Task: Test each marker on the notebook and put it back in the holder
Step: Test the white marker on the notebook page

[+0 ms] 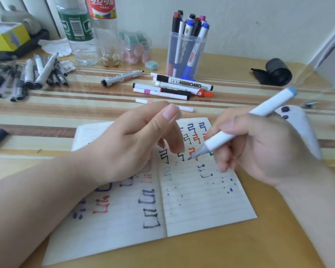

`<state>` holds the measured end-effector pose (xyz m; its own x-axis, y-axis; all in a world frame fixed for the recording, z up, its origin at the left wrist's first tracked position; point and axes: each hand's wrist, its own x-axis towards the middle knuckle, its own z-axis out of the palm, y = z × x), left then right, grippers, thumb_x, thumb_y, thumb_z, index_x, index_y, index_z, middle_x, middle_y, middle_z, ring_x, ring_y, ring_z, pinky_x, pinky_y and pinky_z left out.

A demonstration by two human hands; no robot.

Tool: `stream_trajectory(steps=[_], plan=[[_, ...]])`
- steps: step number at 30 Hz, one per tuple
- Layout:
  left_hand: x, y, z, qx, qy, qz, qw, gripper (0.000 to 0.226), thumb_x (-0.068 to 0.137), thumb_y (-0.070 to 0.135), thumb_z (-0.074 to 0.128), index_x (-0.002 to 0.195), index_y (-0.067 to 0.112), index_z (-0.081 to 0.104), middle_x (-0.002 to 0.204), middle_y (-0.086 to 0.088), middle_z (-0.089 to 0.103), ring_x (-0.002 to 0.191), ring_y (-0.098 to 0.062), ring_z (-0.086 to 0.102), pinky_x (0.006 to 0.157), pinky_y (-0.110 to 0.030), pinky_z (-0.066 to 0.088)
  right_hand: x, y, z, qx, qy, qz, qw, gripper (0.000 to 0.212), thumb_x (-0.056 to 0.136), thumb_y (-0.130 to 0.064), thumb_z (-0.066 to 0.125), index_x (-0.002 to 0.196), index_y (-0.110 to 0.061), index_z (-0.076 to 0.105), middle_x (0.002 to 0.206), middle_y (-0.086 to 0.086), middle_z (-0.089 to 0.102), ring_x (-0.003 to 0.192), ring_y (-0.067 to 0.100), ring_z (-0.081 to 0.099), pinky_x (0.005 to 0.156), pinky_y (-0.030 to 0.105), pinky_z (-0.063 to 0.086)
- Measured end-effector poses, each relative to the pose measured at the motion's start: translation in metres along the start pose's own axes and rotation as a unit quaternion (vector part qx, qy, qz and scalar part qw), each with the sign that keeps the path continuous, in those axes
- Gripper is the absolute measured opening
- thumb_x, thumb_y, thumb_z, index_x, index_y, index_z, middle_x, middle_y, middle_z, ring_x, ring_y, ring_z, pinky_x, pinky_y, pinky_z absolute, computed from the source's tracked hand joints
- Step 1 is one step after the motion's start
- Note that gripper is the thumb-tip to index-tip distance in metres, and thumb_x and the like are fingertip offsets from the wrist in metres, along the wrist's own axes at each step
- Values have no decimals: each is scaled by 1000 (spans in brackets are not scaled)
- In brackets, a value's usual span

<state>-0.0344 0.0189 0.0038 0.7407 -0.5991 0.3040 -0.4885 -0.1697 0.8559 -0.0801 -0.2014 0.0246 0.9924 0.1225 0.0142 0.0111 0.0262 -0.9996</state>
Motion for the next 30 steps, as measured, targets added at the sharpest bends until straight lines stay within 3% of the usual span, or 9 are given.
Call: stream_trajectory(steps=[2, 5, 8, 12, 14, 17, 22, 26, 30], plan=[[-1, -1, -2, 5, -6, -33, 999, 48, 107, 45, 31, 88, 15, 64, 84, 1, 76, 78, -17, 66, 70, -39, 55, -1, 2, 0, -32, -64, 43, 997, 28, 77, -10, 50, 75, 3, 75, 58, 23, 64, 49, 37, 64, 41, 29, 47], [0, -1, -2, 13, -8, -52, 999, 54, 106, 45, 32, 95, 8, 70, 81, 6, 74, 76, -15, 67, 68, -39, 55, -2, 4, 2, -66, -98, 77, 990, 24, 78, -12, 57, 83, -4, 79, 70, 23, 70, 61, 35, 69, 48, 34, 55], [0, 0, -2, 30, -12, -56, 998, 57, 104, 50, 30, 93, 14, 72, 83, 8, 74, 74, -18, 63, 68, -47, 54, 0, 9, 2, -112, -89, 63, 988, 7, 75, -11, 71, 80, -7, 74, 66, 16, 63, 58, 28, 61, 51, 37, 56], [0, -1, -2, 33, -12, -61, 998, 60, 103, 52, 30, 95, 11, 73, 83, 10, 74, 70, -18, 58, 63, -48, 53, 3, 13, 4, -130, -57, 45, 989, 9, 74, -9, 72, 74, -2, 66, 57, 12, 52, 49, 26, 51, 46, 37, 53], [1, -1, -1, 22, -8, -59, 998, 57, 105, 48, 31, 93, 11, 73, 78, 13, 71, 68, -18, 59, 62, -43, 51, 3, 12, 4, -148, -54, 46, 987, 9, 73, -11, 72, 75, -4, 67, 58, 14, 55, 51, 29, 55, 47, 40, 54], [2, -2, 1, -1, -3, -41, 999, 52, 105, 42, 32, 88, 11, 70, 78, 11, 73, 75, -14, 67, 66, -18, 45, 3, 12, 3, -183, -60, 45, 980, 9, 73, -15, 73, 78, -8, 70, 63, 19, 60, 55, 39, 62, 48, 54, 57], [3, -4, 2, -14, -1, -30, 999, 46, 105, 43, 33, 79, 30, 68, 81, 8, 74, 81, -19, 70, 71, -19, 45, 2, 12, 7, -190, -59, 36, 979, 12, 74, -15, 75, 74, -5, 69, 60, 14, 60, 54, 28, 62, 47, 43, 56], [3, -4, 2, 0, -4, -24, 1000, 52, 105, 39, 33, 88, 10, 72, 71, 17, 68, 76, -11, 68, 71, -10, 42, 1, 13, 6, -194, -58, 33, 979, 14, 75, -17, 75, 72, -4, 68, 60, 12, 61, 53, 25, 61, 47, 39, 55], [3, -5, 2, 4, -7, -18, 1000, 54, 105, 40, 33, 88, 7, 72, 72, 17, 67, 77, -13, 68, 72, -13, 43, 2, 14, 7, -207, -48, 30, 977, 19, 75, -19, 76, 75, -1, 68, 60, 11, 63, 52, 26, 62, 45, 39, 55]])
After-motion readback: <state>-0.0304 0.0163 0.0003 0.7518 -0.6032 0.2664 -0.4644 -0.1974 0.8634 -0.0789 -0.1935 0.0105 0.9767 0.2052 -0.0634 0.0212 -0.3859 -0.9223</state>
